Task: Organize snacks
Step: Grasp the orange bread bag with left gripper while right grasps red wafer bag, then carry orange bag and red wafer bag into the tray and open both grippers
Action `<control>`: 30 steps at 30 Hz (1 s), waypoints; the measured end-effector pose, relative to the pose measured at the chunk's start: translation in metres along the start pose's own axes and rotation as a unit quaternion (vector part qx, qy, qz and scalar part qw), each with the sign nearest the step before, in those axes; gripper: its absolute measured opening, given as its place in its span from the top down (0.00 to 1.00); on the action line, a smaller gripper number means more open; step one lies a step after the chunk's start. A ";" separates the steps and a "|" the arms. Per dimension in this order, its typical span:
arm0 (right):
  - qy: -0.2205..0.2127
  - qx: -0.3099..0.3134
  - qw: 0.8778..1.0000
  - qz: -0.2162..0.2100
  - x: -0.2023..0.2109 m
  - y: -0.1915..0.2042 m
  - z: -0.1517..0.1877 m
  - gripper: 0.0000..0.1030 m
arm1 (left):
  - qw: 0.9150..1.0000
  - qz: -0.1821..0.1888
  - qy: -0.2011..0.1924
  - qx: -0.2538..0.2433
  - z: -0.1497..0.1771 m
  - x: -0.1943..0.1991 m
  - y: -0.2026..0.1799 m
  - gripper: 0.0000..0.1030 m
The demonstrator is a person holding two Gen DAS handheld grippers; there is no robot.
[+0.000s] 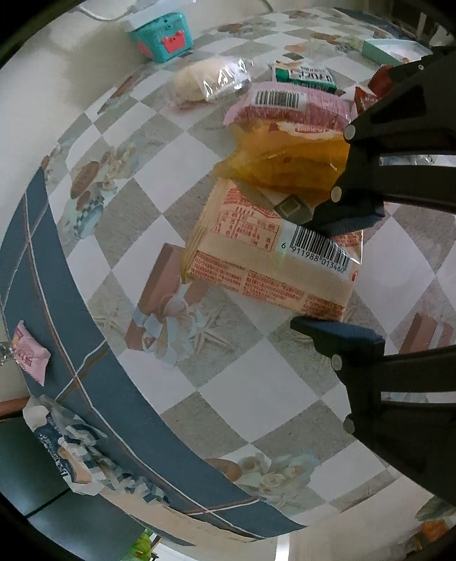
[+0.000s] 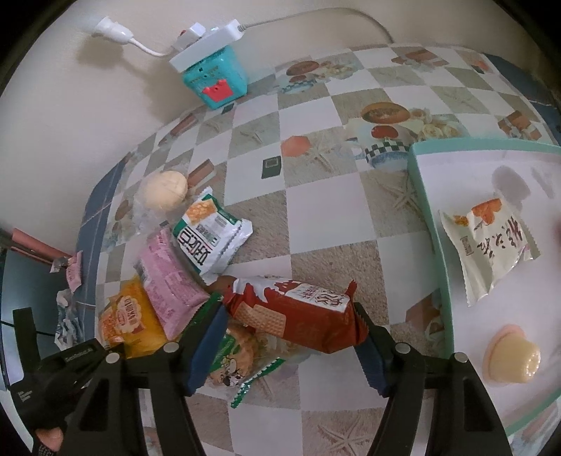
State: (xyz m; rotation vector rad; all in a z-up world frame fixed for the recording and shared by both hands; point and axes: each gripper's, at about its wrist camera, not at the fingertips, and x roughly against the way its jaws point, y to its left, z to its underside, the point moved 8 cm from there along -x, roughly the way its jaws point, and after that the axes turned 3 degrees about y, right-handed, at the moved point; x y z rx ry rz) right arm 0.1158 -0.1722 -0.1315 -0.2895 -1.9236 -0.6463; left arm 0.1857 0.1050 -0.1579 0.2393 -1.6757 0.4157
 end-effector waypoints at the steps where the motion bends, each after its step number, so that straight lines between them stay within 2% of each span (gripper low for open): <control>1: 0.000 -0.001 1.000 0.000 0.002 0.000 0.000 0.30 | 1.000 0.001 -0.003 0.000 -0.001 0.004 0.001 0.57; 19: -0.025 0.005 1.000 -0.006 0.047 0.006 -0.012 0.30 | 0.997 0.034 -0.074 0.003 -0.006 0.076 0.011 0.57; 30: -0.033 -0.024 0.999 0.011 0.068 -0.025 -0.020 0.30 | 0.993 0.052 -0.104 -0.018 0.003 0.107 -0.013 0.57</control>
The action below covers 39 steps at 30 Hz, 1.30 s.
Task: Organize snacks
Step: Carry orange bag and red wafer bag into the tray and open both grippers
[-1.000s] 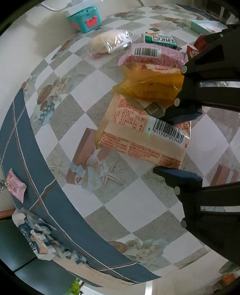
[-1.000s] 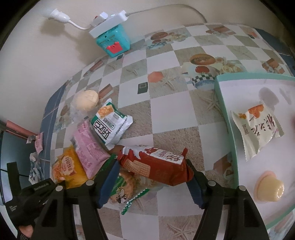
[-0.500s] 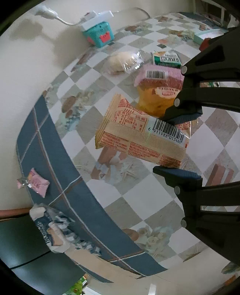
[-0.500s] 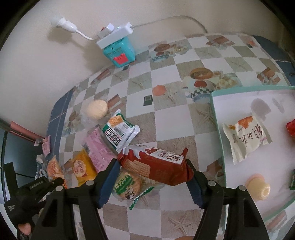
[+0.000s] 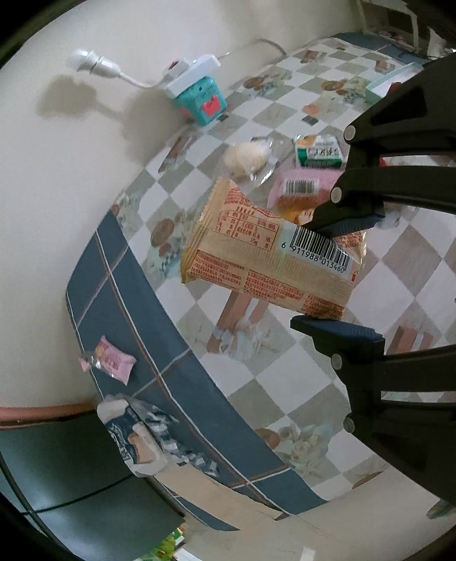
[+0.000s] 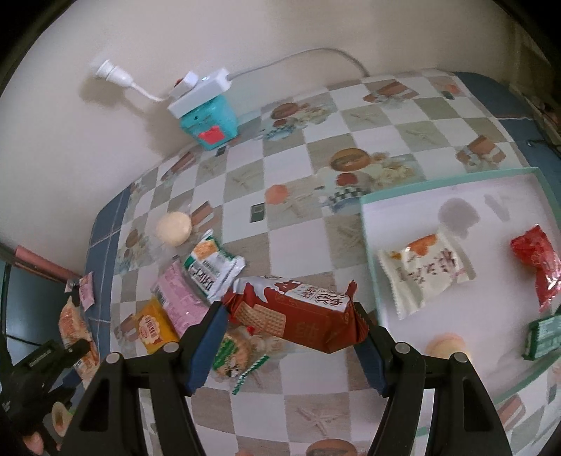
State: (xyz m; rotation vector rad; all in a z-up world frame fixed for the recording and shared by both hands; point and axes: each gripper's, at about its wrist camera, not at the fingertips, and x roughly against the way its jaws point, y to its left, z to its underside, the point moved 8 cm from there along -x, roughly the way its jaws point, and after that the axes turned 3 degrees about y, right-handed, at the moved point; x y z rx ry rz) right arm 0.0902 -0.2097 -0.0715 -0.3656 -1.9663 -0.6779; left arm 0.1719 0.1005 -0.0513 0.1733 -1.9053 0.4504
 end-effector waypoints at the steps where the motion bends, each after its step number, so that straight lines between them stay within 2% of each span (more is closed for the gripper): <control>1: -0.003 -0.005 1.000 0.003 0.003 -0.006 -0.002 0.30 | 1.000 0.002 0.000 -0.003 0.002 0.002 -0.004 0.57; 10: -0.020 -0.054 0.998 0.013 0.024 -0.057 -0.018 0.30 | 0.999 0.025 -0.004 -0.048 0.029 0.015 -0.061 0.57; 20: -0.043 -0.111 0.992 0.038 0.049 -0.131 -0.032 0.30 | 0.991 0.059 0.011 -0.116 0.073 0.019 -0.136 0.57; 30: -0.061 -0.173 0.981 0.059 0.070 -0.208 -0.038 0.30 | 0.977 0.089 0.036 -0.193 0.124 0.016 -0.206 0.57; 39: -0.067 -0.192 0.977 0.067 0.071 -0.241 -0.045 0.30 | 0.960 0.109 0.054 -0.252 0.163 0.008 -0.260 0.57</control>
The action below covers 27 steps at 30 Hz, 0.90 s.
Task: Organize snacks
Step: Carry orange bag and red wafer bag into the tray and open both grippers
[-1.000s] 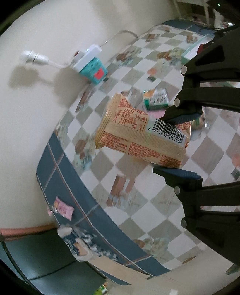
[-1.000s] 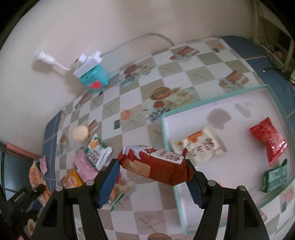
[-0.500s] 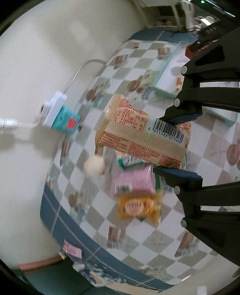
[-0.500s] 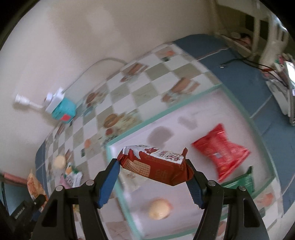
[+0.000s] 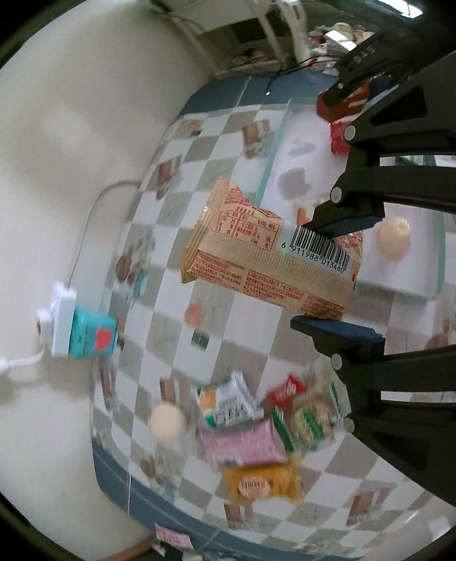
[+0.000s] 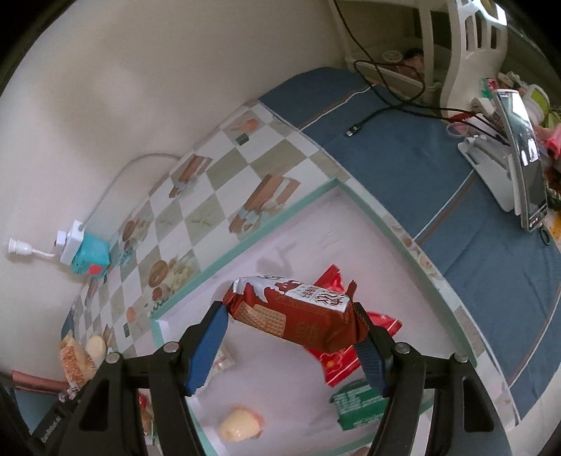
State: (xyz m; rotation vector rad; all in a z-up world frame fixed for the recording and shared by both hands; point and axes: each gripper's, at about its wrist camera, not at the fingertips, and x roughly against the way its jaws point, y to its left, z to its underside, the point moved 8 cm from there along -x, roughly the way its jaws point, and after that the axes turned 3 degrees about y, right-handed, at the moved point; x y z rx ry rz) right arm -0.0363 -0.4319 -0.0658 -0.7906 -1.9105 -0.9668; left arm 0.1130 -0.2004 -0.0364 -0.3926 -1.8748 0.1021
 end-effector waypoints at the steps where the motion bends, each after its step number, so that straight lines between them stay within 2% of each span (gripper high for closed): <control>1: 0.000 0.000 1.000 0.000 -0.001 0.000 -0.001 0.30 | 1.000 0.009 0.003 -0.005 0.001 -0.003 -0.009 0.57; 17: 0.002 0.011 1.000 0.022 -0.035 -0.013 -0.022 0.30 | 0.993 0.028 0.010 -0.114 0.010 -0.058 -0.109 0.57; 27: 0.002 0.013 0.999 0.037 -0.048 -0.022 -0.031 0.29 | 0.992 0.019 0.018 -0.127 0.013 -0.083 -0.115 0.57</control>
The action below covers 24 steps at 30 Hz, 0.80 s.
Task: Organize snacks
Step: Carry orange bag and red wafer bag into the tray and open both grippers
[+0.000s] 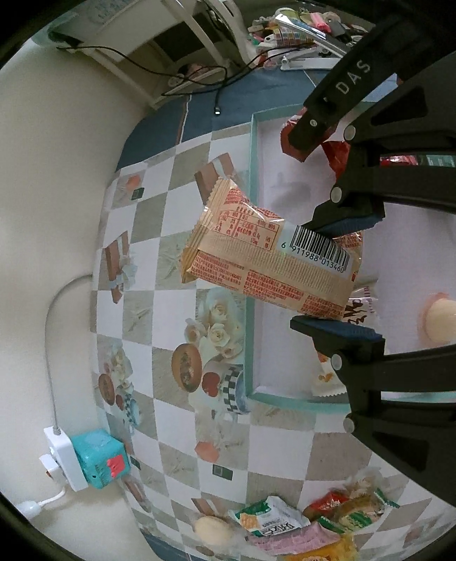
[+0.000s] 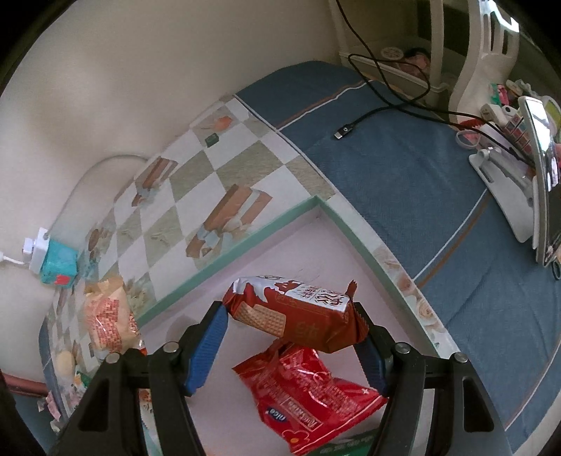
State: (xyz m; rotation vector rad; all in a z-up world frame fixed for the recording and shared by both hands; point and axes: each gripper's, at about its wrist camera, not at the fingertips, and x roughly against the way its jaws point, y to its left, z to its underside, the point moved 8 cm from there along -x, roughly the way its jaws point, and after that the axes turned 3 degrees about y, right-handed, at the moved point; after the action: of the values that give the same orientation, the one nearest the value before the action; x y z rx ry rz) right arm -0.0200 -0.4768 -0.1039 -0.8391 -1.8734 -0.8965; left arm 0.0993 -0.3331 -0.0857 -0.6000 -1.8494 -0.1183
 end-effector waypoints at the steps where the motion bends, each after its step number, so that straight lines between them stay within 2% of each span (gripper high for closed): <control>1: 0.000 0.000 1.000 -0.001 0.000 0.000 0.000 0.29 | 1.000 0.002 0.002 0.000 0.000 -0.002 0.000 0.57; 5: -0.001 0.004 1.000 0.002 0.002 0.000 -0.001 0.28 | 1.000 0.011 0.014 0.013 0.002 -0.004 0.004 0.54; 7: 0.001 0.005 1.000 0.008 0.003 -0.001 -0.001 0.28 | 1.000 0.014 0.019 0.016 0.002 -0.004 0.006 0.34; 11: -0.005 0.007 1.000 0.017 0.007 -0.002 -0.003 0.24 | 1.000 0.007 0.020 0.022 0.001 0.000 0.014 0.34; 14: -0.010 0.010 1.000 0.022 0.010 -0.002 -0.003 0.16 | 0.999 0.000 0.025 0.037 0.001 0.001 0.024 0.33; 17: -0.011 0.017 0.999 0.027 0.010 0.000 -0.002 0.14 | 0.998 -0.026 0.026 0.054 0.000 0.000 0.039 0.15; 19: -0.009 0.023 0.999 0.031 0.008 0.001 -0.001 0.12 | 0.997 -0.049 0.021 0.063 -0.001 0.000 0.051 0.13; 21: -0.008 0.031 0.999 0.033 0.005 0.004 0.001 0.00 | 0.995 -0.068 0.021 0.071 -0.001 -0.001 0.061 0.13; 24: -0.007 0.036 0.999 0.033 0.004 0.008 0.003 0.00 | 0.992 -0.085 0.022 0.085 -0.001 -0.003 0.075 0.07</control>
State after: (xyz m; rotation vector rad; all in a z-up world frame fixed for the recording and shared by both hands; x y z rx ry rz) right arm -0.0168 -0.4696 -0.0992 -0.8599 -1.8678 -0.7792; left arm 0.1351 -0.2699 -0.1035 -0.3181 -1.8438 -0.0842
